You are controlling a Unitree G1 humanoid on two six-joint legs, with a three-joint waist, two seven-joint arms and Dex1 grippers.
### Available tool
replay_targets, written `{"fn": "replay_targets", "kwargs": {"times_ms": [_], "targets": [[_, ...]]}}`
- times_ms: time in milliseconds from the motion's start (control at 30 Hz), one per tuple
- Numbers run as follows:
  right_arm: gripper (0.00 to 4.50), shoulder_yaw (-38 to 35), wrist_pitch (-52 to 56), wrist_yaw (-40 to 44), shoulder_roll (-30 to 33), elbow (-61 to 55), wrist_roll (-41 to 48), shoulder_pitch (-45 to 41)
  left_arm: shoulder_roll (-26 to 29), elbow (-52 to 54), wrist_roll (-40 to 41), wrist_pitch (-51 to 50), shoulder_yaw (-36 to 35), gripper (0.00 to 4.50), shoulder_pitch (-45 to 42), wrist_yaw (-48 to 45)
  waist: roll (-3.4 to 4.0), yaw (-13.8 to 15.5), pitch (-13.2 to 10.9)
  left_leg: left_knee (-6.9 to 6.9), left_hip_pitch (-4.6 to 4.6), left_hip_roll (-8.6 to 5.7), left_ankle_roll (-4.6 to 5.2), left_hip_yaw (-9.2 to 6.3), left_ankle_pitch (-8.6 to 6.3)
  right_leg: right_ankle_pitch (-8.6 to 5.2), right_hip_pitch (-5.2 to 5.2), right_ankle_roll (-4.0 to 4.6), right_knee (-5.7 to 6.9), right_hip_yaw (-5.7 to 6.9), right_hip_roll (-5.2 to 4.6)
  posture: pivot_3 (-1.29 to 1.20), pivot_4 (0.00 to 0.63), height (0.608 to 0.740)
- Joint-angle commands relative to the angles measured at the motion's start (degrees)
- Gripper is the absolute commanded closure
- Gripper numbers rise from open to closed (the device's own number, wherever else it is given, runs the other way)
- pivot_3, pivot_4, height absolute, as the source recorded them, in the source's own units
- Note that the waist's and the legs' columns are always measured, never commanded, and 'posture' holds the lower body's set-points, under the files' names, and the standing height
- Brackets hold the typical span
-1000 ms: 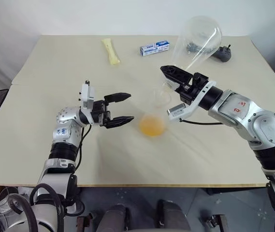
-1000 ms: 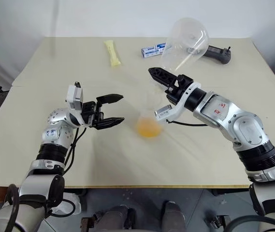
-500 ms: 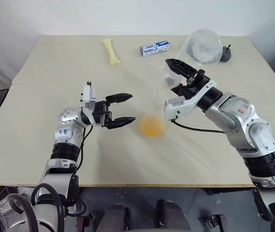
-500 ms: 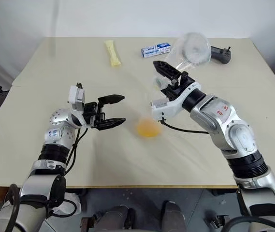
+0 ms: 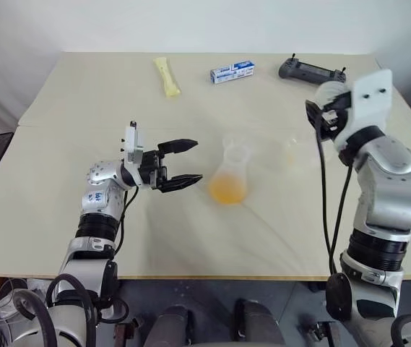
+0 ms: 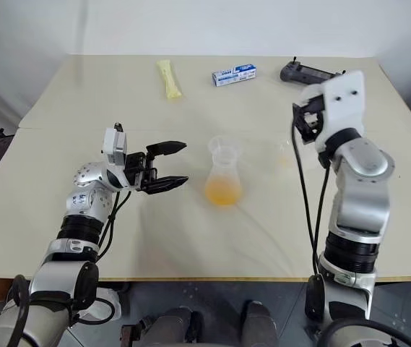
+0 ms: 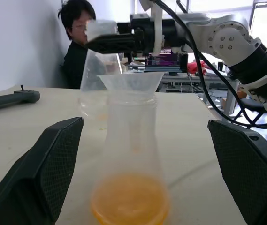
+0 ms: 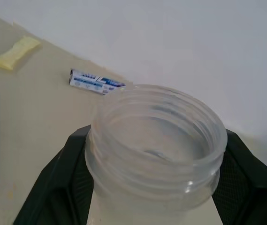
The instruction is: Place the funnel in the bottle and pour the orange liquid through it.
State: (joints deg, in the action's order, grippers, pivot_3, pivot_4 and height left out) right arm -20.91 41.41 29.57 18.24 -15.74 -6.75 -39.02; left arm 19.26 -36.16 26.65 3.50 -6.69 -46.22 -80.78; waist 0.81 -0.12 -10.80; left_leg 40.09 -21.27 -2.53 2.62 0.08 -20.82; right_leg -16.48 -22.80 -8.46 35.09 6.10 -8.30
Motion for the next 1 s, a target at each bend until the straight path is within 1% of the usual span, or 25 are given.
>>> {"fn": "replay_targets", "kwargs": {"times_ms": [33, 200, 333, 400, 433, 467, 500, 833, 1000], "targets": [[1.7, -6.01, -1.8, -1.06, 1.48, 0.93, 6.78, 1.87, 1.0, 2.45, 0.21, -0.48, -0.24, 0.0, 0.13, 0.19, 0.0, 0.01, 0.0, 0.0, 0.01, 0.0, 0.0, 0.01, 0.0, 0.0, 0.0, 0.0, 0.0, 0.0, 0.0, 0.0, 0.15, 0.74], [1.7, -8.11, -4.35, -3.84, 3.43, 4.89, 10.62, 4.5, 1.51, 2.82, 0.13, -0.96, -0.22, 0.0, 0.16, 0.26, 0.01, -0.17, 0.0, -0.04, 0.06, 0.02, 0.0, 0.1, 0.0, 0.0, 0.0, 0.0, 0.0, -0.04, 0.0, 0.0, 0.15, 0.74], [1.7, -6.78, -6.04, -4.26, 4.9, 5.25, 12.14, 6.83, 1.82, 2.96, 0.09, -1.24, -0.19, 0.0, 0.15, 0.28, 0.01, -0.17, 0.0, -0.04, 0.08, 0.03, 0.0, 0.11, 0.0, 0.0, -0.01, 0.0, 0.01, -0.05, 0.0, 0.0, 0.15, 0.74], [0.96, -6.14, -7.14, -4.28, 5.13, 3.83, 13.53, 7.66, 1.99, 2.93, -0.03, -1.51, -0.12, 0.0, 0.05, 0.36, 0.01, -0.05, 0.0, -0.03, 0.08, 0.02, 0.0, 0.12, 0.0, 0.0, 0.0, 0.0, 0.01, -0.06, 0.0, 0.0, 0.15, 0.74], [0.7, -5.8, -7.2, -4.44, 5.39, 3.35, 13.86, 7.91, 2.07, 2.82, -0.19, -1.72, 0.02, 0.0, -0.08, 0.52, 0.01, -0.02, 0.0, -0.02, 0.07, 0.01, 0.0, 0.12, 0.0, 0.0, 0.0, 0.0, 0.0, -0.06, 0.0, 0.0, 0.15, 0.74], [0.31, -5.66, -6.98, -4.74, 5.56, 3.05, 14.34, 8.04, 2.11, 2.69, -0.41, -1.92, 0.17, 0.0, -0.2, 0.76, 0.0, -0.03, 0.0, -0.02, 0.07, 0.01, 0.0, 0.12, 0.0, 0.0, 0.0, 0.0, 0.01, -0.06, -0.01, 0.0, 0.15, 0.74], [0.01, -5.55, -6.61, -5.0, 5.75, 2.82, 14.88, 8.16, 2.17, 2.69, -0.62, -2.15, 0.32, 0.0, -0.24, 1.05, 0.01, -0.05, 0.0, -0.02, 0.07, 0.01, 0.0, 0.12, 0.0, 0.0, -0.01, 0.0, 0.0, -0.06, -0.01, 0.0, 0.15, 0.74], [0.01, -4.85, -5.54, -4.44, 8.97, -0.07, 21.2, 8.11, 2.12, 3.01, -1.45, -3.38, 0.78, 0.0, -0.27, 4.25, 0.0, 0.0, 0.0, -0.02, 0.07, 0.01, 0.0, 0.12, 0.0, 0.0, 0.0, 0.0, 0.0, -0.06, -0.02, 0.0, 0.15, 0.74], [0.01, -5.96, -4.03, -0.41, 12.56, -3.85, 28.77, 6.95, 2.24, 5.29, -0.05, -5.59, -0.6, 0.0, 0.49, 6.84, 0.0, 0.02, -0.01, -0.03, 0.06, 0.01, 0.0, 0.12, 0.0, 0.0, 0.0, 0.0, -0.01, -0.06, -0.03, 0.0, 0.15, 0.74]]}}
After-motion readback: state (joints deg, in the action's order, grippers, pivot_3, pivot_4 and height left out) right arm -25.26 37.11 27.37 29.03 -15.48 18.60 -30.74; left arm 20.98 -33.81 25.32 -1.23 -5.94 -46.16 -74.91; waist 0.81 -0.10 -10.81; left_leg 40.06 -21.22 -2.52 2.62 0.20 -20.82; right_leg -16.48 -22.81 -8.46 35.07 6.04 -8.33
